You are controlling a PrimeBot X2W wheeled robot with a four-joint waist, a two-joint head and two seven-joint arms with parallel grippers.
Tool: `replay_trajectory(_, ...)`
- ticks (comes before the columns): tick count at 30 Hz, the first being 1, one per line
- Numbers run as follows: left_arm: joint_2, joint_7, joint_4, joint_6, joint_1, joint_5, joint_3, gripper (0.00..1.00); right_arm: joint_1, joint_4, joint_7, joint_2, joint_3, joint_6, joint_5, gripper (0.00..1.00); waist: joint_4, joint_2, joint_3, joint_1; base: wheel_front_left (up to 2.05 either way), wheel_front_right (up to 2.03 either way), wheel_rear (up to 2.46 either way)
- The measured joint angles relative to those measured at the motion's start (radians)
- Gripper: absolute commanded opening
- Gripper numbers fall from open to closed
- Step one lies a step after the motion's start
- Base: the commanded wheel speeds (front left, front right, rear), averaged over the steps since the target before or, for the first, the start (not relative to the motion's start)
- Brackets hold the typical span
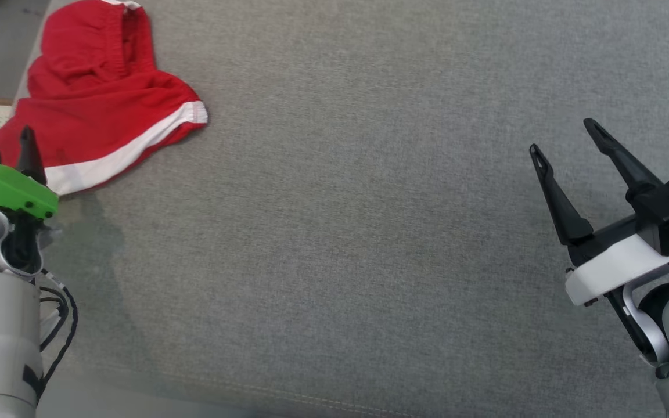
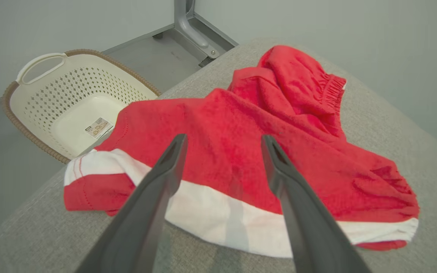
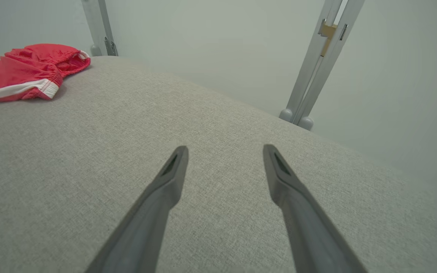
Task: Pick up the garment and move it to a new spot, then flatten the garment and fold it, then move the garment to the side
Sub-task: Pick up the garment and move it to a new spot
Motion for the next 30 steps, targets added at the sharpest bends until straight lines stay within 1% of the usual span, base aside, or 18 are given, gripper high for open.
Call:
replay_trajectory(2, 0.018, 0.001, 0.051, 0.016, -0.02, -0.01, 0.016, 1.0, 0.001, -0.029, 0.008, -0.001, -0.006, 0.0, -0.001, 1.0, -0.024, 0.0, 0.034, 0.0, 0.0, 0.0, 0.0)
replay_trajectory(4, 0.019, 0.01, 0.091, 0.027, -0.029, -0.021, 0.03, 1.0, 0.006, -0.046, 0.012, 0.002, -0.016, 0.0, -0.001, 1.0, -0.045, 0.0, 0.063, 0.0001, 0.0, 0.0, 0.0)
replay_trajectory(7, 0.019, 0.057, 0.154, 0.024, -0.042, -0.056, 0.047, 1.0, 0.024, -0.058, 0.016, 0.003, -0.025, 0.0, -0.002, 1.0, -0.079, 0.0, 0.097, 0.0001, 0.0, 0.0, 0.0)
replay_trajectory(9, 0.036, 0.098, 0.181, 0.007, -0.061, -0.074, 0.054, 1.0, 0.033, -0.058, 0.016, 0.004, -0.027, 0.0, -0.002, 1.0, -0.102, 0.0001, 0.114, 0.0, 0.0, 0.0, 0.0)
replay_trajectory(10, 0.044, 0.105, 0.187, 0.002, -0.067, -0.073, 0.051, 0.43, 0.034, -0.056, 0.016, 0.006, -0.029, 0.0, -0.002, 1.0, -0.11, 0.0, 0.119, 0.0, 0.0, 0.0, 0.0)
replay_trajectory(11, 0.053, 0.104, 0.193, -0.003, -0.069, -0.071, 0.046, 0.07, 0.034, -0.053, 0.013, 0.008, -0.029, 0.0, -0.002, 1.0, -0.119, 0.0, 0.124, 0.0, 0.0, 0.0, 0.0)
replay_trajectory(12, 0.063, 0.104, 0.198, -0.009, -0.069, -0.067, 0.04, 0.0, 0.033, -0.049, 0.006, 0.011, -0.027, 0.0, 0.0, 1.0, -0.127, 0.0001, 0.126, 0.0, 0.0, 0.0, 0.0)
replay_trajectory(15, 0.077, 0.105, 0.201, -0.028, -0.075, -0.055, 0.019, 0.0, 0.033, -0.021, -0.014, 0.028, -0.01, 0.0, 0.006, 1.0, -0.138, 0.0, 0.115, 0.0, 0.0, 0.0, 0.0)
replay_trajectory(17, 0.09, 0.086, 0.194, -0.035, -0.076, -0.043, 0.005, 0.0, 0.033, 0.006, -0.031, 0.042, 0.003, 0.0, 0.012, 1.0, -0.143, 0.0, 0.1, 0.0, 0.0, 0.0, 0.0)
replay_trajectory(20, 0.123, 0.061, 0.16, -0.045, -0.087, -0.019, -0.021, 0.0, 0.03, 0.056, -0.063, 0.07, 0.021, 0.0, 0.025, 1.0, -0.148, 0.0, 0.066, 0.0, 0.0, 0.0, 0.0)
replay_trajectory(23, 0.185, 0.051, 0.083, -0.047, -0.134, 0.009, -0.059, 0.0, 0.03, 0.115, -0.098, 0.107, 0.039, 0.0, 0.036, 1.0, -0.148, 0.0, 0.017, 0.0, 0.0, 0.0, 0.0)
replay_trajectory(24, 0.197, 0.05, 0.059, -0.049, -0.144, 0.014, -0.067, 0.0, 0.03, 0.13, -0.109, 0.117, 0.043, 0.0, 0.039, 1.0, -0.148, -0.0001, 0.001, 0.0, 0.0, 0.0, 0.0)
replay_trajectory(27, 0.215, 0.054, -0.04, -0.05, -0.163, 0.034, -0.114, 0.0, 0.03, 0.183, -0.143, 0.145, 0.049, 0.0, 0.047, 1.0, -0.144, 0.0, -0.058, -0.0001, 0.0, 0.0, 0.0)
replay_trajectory(30, 0.219, 0.088, -0.159, -0.05, -0.188, 0.042, -0.164, 0.0, 0.034, 0.227, -0.172, 0.174, 0.047, 0.0, 0.052, 1.0, -0.143, 0.0, -0.118, -0.0001, 0.0, 0.0, 0.0)
